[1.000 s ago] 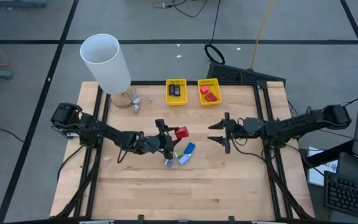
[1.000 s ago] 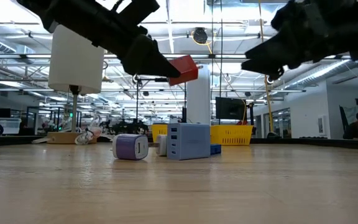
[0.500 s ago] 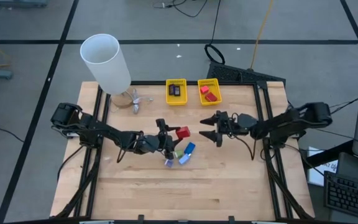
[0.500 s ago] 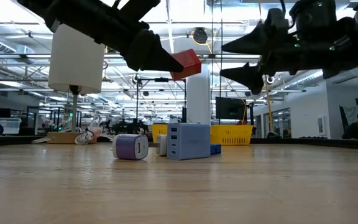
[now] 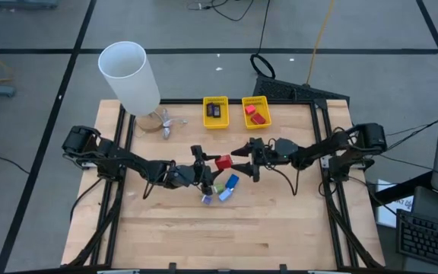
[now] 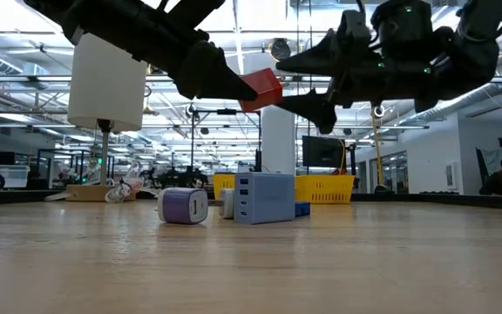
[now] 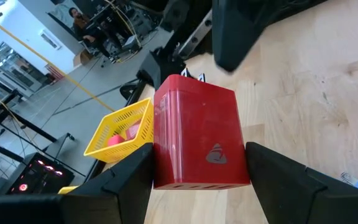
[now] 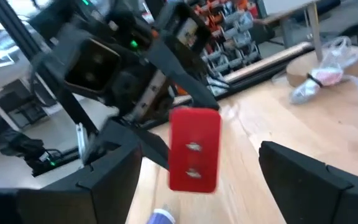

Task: Pick & Place Office items
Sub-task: Put the red charger adapter into the right yellow bin

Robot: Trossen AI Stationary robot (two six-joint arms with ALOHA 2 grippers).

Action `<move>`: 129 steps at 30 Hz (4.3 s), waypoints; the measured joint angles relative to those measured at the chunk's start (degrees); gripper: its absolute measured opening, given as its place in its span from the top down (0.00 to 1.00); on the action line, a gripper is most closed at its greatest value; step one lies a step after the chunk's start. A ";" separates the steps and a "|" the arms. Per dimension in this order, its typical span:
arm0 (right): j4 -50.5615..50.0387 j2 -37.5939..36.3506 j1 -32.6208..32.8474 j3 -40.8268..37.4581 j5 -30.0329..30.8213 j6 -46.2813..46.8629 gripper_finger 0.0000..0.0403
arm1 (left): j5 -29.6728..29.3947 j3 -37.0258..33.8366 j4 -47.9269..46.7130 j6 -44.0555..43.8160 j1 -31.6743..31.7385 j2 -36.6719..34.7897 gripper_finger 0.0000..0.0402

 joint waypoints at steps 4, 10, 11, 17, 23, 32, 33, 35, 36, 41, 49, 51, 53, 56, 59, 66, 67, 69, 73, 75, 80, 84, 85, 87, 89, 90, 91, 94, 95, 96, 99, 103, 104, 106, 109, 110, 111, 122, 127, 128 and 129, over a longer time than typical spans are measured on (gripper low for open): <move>0.13 2.33 0.02 1.53 0.00 0.93 0.23 | 0.01 0.00 -0.11 -0.02 0.02 0.00 0.39; 0.16 4.97 0.29 2.82 -0.18 1.42 0.23 | 0.01 0.02 -0.48 -0.01 0.02 0.00 0.39; 0.04 4.97 0.33 2.80 -0.20 1.40 0.24 | 0.00 0.02 -0.51 -0.02 0.02 0.00 0.39; 0.28 4.64 0.37 2.80 -1.51 1.14 0.32 | -0.01 0.02 -1.13 -0.04 0.02 0.00 0.39; -0.25 4.64 0.37 2.80 -1.51 0.62 0.46 | -0.02 0.02 -1.49 -0.42 0.07 -0.02 0.39; -0.67 4.64 0.35 2.78 -3.02 -0.22 0.71 | -0.19 0.02 -1.68 -0.74 0.07 -0.02 0.39; -0.67 4.64 0.35 2.76 -3.02 -0.24 0.71 | -0.19 0.02 -1.68 -1.04 0.07 -0.02 0.39; -0.69 4.64 0.35 2.76 -3.02 -0.54 0.71 | -0.13 0.02 -1.70 -1.73 0.20 -0.02 0.39; -0.69 4.64 0.35 2.76 -3.02 -0.65 0.71 | -0.07 0.02 -1.68 -2.40 0.28 -0.02 0.39; -0.80 4.64 0.33 2.74 -3.06 -0.96 0.71 | 0.06 0.02 -1.33 -6.46 0.23 -0.02 0.39; -0.67 4.64 0.32 2.71 -4.00 -2.14 0.71 | -0.15 0.02 -0.15 -9.83 -1.49 -0.04 0.40; -0.67 4.64 0.26 2.71 -3.73 -2.14 0.71 | -0.17 0.02 -0.07 -11.59 -1.44 -0.04 0.40; -0.71 4.64 0.24 2.71 -3.67 -2.24 0.71 | -0.18 0.02 -0.08 -12.46 -1.45 -0.07 0.40; -1.20 4.63 -0.11 2.71 -3.65 -2.24 0.71 | 0.84 0.02 -0.81 -13.89 -1.57 -1.12 0.39; -1.94 4.29 -0.58 2.50 -4.98 -1.76 0.71 | 6.10 0.02 -4.59 -16.27 -1.61 -4.19 0.39; -4.77 0.89 -0.90 2.16 -8.27 -1.83 0.71 | 10.55 0.02 -16.35 -18.56 -1.60 -15.66 0.39; -6.01 -0.21 -0.90 1.89 -8.49 -2.07 0.71 | 10.54 0.03 -17.82 -18.14 -1.60 -17.45 0.39; -7.86 -2.41 -0.90 1.64 -8.57 -2.99 0.71 | 10.50 0.04 -21.76 -17.97 -1.60 -21.23 0.39; -12.72 -8.13 -0.90 0.02 -8.26 -5.35 0.71 | 10.54 0.04 -29.33 -19.79 -1.08 -27.91 0.39; -14.65 -11.53 -0.88 -1.46 -6.39 -6.51 0.71 | 10.58 -0.63 -31.36 -20.81 -0.70 -30.50 0.39; -18.23 -20.72 -0.90 -6.18 0.40 -8.81 0.71 | 12.65 -5.71 -27.91 -21.23 0.44 -36.29 0.39; -19.12 -27.90 -0.92 -10.35 6.72 -10.27 0.71 | 12.84 -12.36 -21.83 -21.59 1.94 -40.11 0.39; -19.08 -29.33 -0.92 -11.25 8.70 -10.85 0.71 | 12.85 -14.15 -20.68 -21.92 2.30 -41.31 0.39; -19.10 -32.00 -1.00 -13.17 12.84 -11.45 0.71 | 12.81 -17.52 -17.05 -22.73 3.14 -43.22 0.39; -19.18 -33.79 -1.40 -14.76 17.05 -11.50 0.71 | 13.04 -20.92 -13.35 -23.24 4.05 -45.39 0.39; -18.99 -34.39 -1.68 -15.40 18.69 -11.52 0.71 | 13.02 -22.68 -11.79 -23.51 4.41 -46.48 0.39; -19.08 -35.05 -2.00 -16.25 20.59 -11.47 0.71 | 13.03 -24.14 -9.91 -23.77 4.73 -47.37 0.39; -19.14 -35.28 -3.14 -17.55 23.49 -11.47 0.71 | 13.27 -28.72 -6.82 -24.54 6.01 -50.90 0.39; -19.19 -35.34 -3.52 -17.97 24.23 -11.47 0.71 | 13.76 -29.99 -5.70 -25.18 6.33 -51.86 0.39; -19.34 -35.28 -4.02 -18.14 24.32 -11.39 0.71 | 14.44 -31.09 -4.71 -25.66 6.86 -52.97 0.39; -19.49 -34.48 -5.50 -18.09 24.30 -11.37 0.71 | 15.98 -34.21 -3.64 -26.95 7.82 -56.82 0.39; -20.09 -33.67 -8.00 -18.02 26.04 -11.31 0.71 | 16.57 -36.87 -3.39 -28.41 8.51 -60.79 0.39; -20.52 -33.61 -8.79 -18.07 26.87 -11.38 0.71 | 16.47 -37.31 -3.21 -29.27 8.52 -61.28 0.39; -20.72 -33.22 -10.51 -18.03 27.84 -11.58 0.71 | 16.35 -37.88 -3.23 -29.66 8.50 -61.92 0.39; -21.16 -32.68 -13.13 -18.01 28.94 -12.29 0.71 | 16.25 -38.01 -3.23 -29.54 8.50 -61.88 0.39; -21.30 -32.38 -14.11 -17.76 28.93 -12.31 0.71 | 16.18 -38.01 -3.24 -29.08 8.48 -61.87 0.39; -21.77 -32.03 -15.08 -17.23 28.90 -12.33 0.71 | 16.14 -38.01 -3.25 -28.49 8.50 -61.88 0.39; -28.26 -22.66 -22.64 -8.30 28.58 -17.42 0.71 | 15.98 -38.03 -3.28 -23.30 8.50 -61.83 0.39; -28.08 -16.96 -25.80 -6.21 28.55 -17.88 0.71 | 15.98 -38.03 -3.28 -23.06 8.50 -61.83 0.39; -28.06 -15.69 -26.29 -5.77 28.52 -17.88 0.71 | 15.98 -38.03 -3.28 -23.06 8.50 -61.83 0.39; -28.07 -14.59 -26.72 -5.47 28.56 -17.88 0.71 | 15.98 -38.03 -3.28 -23.06 8.50 -61.83 0.39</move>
